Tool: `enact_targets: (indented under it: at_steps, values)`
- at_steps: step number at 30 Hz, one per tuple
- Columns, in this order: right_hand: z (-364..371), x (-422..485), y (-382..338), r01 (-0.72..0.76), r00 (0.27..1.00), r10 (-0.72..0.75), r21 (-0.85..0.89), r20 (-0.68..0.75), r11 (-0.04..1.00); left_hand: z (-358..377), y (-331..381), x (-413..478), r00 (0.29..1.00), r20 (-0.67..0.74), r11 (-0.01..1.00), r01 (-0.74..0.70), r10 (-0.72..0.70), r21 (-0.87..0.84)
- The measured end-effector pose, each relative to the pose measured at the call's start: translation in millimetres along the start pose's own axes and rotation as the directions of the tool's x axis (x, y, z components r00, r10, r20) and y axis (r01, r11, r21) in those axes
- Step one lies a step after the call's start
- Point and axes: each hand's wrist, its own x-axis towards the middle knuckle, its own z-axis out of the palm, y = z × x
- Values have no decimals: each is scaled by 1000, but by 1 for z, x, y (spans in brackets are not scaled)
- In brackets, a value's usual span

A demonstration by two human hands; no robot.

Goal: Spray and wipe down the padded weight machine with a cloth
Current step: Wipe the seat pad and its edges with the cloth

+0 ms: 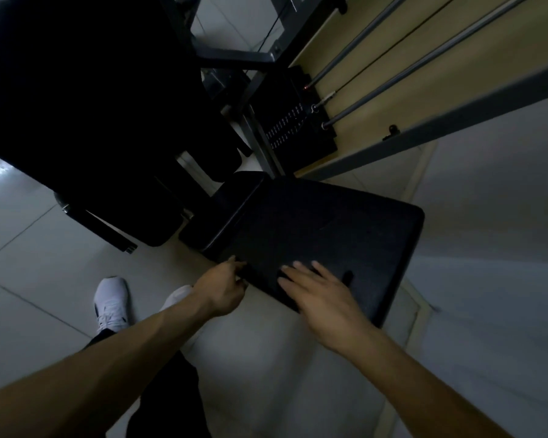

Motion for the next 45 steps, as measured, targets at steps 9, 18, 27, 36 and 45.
enact_targets:
  at_steps: [9, 18, 27, 36, 45]
  values:
    - [-17, -93, 2, -213, 948, 225, 77, -227, 974, 12, 73, -7, 968, -21, 962, -248, 252, 111]
    - [-21, -50, 75, -400, 567, 755, 691, -329, 602, 5, 174, 9, 881, 157, 844, -472, 446, 254]
    - [-44, -20, 124, -90, 248, 967, 993, -47, 72, 15, 204, -10, 871, 322, 725, -488, 371, 486]
    - [-2, -53, -14, -193, 29, 999, 980, -36, 41, 6, 194, -15, 736, 470, 558, -677, 488, 481]
    - [-5, 14, -101, 153, -622, 757, 979, 199, -132, -30, 120, 24, 547, 710, 239, -836, 443, 495]
